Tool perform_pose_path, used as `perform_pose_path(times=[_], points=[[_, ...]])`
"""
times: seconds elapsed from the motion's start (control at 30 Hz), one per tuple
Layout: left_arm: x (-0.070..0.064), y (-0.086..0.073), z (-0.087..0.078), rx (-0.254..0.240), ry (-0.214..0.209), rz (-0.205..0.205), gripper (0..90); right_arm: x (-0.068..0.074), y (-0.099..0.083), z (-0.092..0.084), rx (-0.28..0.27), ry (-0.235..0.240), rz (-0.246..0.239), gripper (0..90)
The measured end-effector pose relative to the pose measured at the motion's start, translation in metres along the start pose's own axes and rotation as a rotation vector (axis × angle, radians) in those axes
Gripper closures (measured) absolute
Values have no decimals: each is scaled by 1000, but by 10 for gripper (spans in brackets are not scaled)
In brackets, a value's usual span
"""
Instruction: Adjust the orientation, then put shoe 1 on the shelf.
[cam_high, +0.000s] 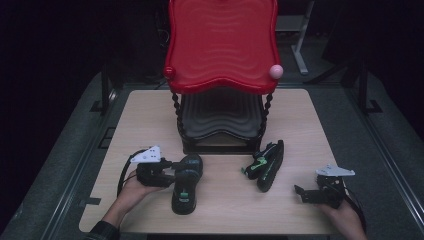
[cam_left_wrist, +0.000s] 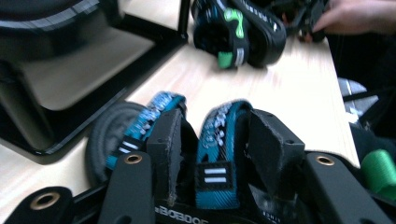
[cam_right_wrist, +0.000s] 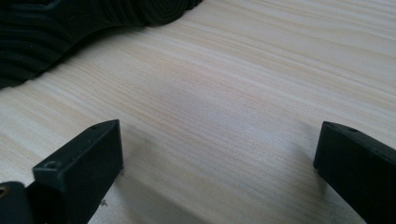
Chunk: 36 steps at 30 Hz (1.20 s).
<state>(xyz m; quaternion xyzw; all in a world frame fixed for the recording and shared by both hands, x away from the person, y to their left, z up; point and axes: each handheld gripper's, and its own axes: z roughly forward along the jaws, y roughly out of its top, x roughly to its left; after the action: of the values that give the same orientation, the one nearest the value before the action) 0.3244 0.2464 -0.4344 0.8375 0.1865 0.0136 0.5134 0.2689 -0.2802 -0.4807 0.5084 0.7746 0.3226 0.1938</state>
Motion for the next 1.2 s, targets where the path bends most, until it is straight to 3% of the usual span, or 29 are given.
perform_pose_path(times=[0.13,0.23,0.53,0.67,0.7,1.2], points=[[-1,0,8,4,-13,-3,535,0,0,0,0,0,0,10],[-1,1,13,9,-30,10,617,0,0,0,0,1,2,10],[0,1,9,6,-24,14,681,0,0,0,-1,1,0,9],[0,3,7,-10,-46,3,683,0,0,0,-1,0,0,10],[-1,5,6,-28,-56,-4,683,0,0,0,0,0,0,10],[-10,39,-3,-43,-68,6,684,0,0,0,0,2,2,10]])
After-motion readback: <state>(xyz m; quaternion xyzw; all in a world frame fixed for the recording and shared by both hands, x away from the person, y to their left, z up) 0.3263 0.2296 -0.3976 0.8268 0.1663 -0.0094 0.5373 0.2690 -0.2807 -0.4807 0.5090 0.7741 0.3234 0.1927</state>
